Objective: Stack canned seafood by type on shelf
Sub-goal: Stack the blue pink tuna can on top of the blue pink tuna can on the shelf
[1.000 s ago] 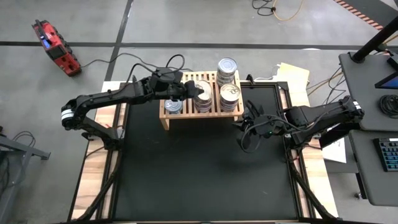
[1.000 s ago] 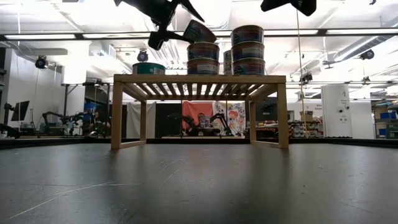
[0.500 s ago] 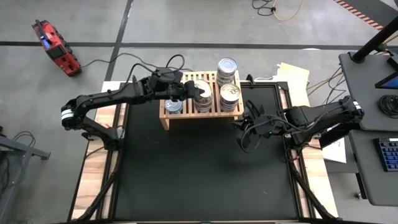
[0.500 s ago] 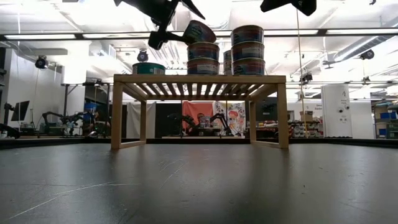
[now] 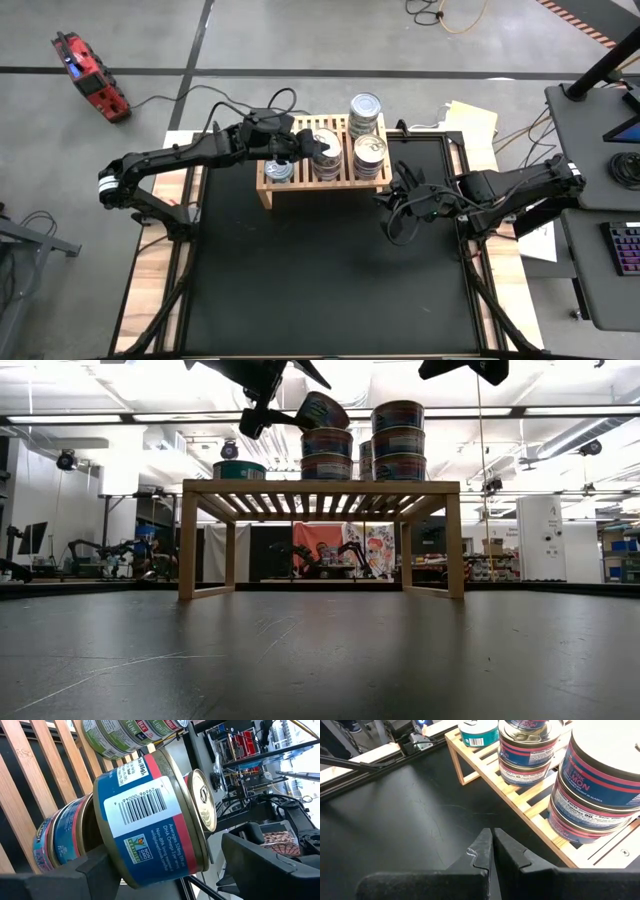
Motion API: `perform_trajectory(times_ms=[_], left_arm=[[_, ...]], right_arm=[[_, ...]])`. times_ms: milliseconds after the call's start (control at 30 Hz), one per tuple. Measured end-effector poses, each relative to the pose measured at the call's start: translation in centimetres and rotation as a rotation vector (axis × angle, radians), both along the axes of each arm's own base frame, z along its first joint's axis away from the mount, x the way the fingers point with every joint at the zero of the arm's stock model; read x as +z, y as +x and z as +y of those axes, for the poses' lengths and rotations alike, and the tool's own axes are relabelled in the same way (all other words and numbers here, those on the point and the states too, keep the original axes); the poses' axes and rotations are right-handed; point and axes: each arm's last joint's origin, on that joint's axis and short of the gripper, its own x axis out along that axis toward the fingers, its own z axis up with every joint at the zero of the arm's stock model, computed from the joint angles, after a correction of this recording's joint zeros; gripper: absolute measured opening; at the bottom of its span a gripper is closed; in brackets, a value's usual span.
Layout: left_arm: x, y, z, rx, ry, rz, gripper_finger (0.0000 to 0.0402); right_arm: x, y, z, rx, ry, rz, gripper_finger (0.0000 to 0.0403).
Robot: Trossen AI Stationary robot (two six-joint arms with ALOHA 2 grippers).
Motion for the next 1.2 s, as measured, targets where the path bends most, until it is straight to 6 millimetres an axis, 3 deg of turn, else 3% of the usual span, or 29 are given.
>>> perform_trajectory(times_ms=[1200], left_arm=[[-0.6,0.4,-0.8,-0.028,-0.035,0.043,0.0304]], right_arm=[[0.0,0.0,-0.1,-0.015,-0.023,0.000,0.0009]])
